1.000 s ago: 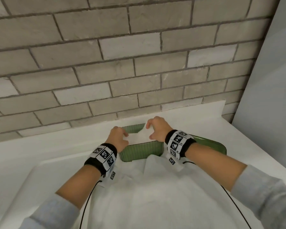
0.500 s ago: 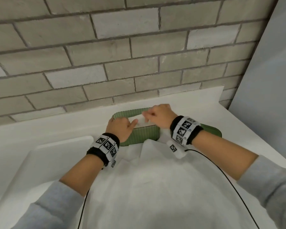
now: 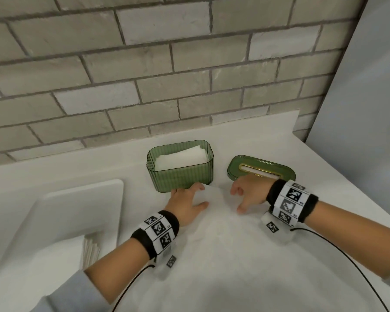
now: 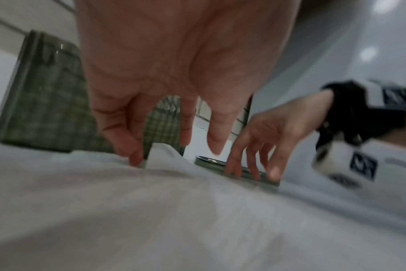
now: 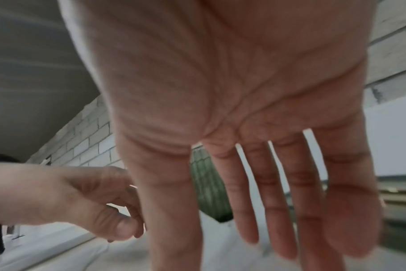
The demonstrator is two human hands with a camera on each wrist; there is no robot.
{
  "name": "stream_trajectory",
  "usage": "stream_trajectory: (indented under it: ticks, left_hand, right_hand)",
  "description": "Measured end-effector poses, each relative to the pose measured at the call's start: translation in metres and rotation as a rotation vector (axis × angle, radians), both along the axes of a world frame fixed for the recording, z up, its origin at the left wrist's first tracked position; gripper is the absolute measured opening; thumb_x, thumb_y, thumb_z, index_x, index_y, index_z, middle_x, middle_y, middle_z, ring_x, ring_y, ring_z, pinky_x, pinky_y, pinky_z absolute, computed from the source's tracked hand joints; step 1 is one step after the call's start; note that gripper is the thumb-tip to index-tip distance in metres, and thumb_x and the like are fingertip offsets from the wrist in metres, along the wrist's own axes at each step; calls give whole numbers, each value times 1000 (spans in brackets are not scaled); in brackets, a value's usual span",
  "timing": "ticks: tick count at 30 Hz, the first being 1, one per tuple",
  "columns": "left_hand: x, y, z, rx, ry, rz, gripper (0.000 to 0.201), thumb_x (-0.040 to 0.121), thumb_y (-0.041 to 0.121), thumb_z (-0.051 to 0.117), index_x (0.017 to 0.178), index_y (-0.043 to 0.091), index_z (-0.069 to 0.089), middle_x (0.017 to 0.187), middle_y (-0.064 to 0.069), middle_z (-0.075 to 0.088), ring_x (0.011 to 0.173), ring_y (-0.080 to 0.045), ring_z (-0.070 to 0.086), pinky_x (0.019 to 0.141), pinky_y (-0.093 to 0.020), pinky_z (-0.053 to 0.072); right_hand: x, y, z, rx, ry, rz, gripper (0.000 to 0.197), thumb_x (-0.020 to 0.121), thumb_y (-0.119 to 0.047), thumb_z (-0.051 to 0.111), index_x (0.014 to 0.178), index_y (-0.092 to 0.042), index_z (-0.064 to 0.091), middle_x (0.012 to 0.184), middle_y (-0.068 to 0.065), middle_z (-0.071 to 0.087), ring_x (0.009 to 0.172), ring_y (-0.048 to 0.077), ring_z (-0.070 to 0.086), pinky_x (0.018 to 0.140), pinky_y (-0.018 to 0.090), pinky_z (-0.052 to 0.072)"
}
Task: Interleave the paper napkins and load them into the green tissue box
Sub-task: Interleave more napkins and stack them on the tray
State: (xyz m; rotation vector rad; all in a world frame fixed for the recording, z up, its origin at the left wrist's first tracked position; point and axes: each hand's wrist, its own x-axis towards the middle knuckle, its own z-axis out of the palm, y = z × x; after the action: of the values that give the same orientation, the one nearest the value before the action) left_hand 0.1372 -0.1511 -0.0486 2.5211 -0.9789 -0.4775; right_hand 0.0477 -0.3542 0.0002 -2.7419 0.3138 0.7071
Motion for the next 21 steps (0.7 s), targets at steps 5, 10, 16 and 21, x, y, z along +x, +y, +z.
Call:
stream_trajectory:
  ticks: [5,10,16,21]
  left_hand:
    - [6,-11,-8,-64,179,1,34,84,25,74,116,26,61,127,-7,55,128,-31,43,105,-34,38]
    - [6,-9,-7,-171,249,-38,29,78,7,78,105,14,72,115,0,62,100,-11,56,72,-10,37]
    - [-1,-1,1,-228,217,-80,29,76,-2,73,99,17,75,81,15,50,69,0,44,58,-7,32]
    - [-12,8,10,-548,179,80,27,72,1,82,81,25,74,116,-3,45,112,-13,48,89,-14,37]
  right_hand:
    - [-4,8,-22,70,-85,-146,87,78,-52,73,145,-14,34,138,6,47,124,22,49,88,23,39]
    - [7,14,-27,113,-112,-186,60,77,-52,73,116,-8,59,102,1,59,91,19,57,61,22,40]
    - [14,22,-31,245,-211,-140,26,75,-25,78,69,-18,54,70,-4,52,67,14,51,54,21,34]
    - [8,31,-7,634,-495,-154,36,70,-6,82,75,-20,50,64,-5,55,54,8,46,52,19,35]
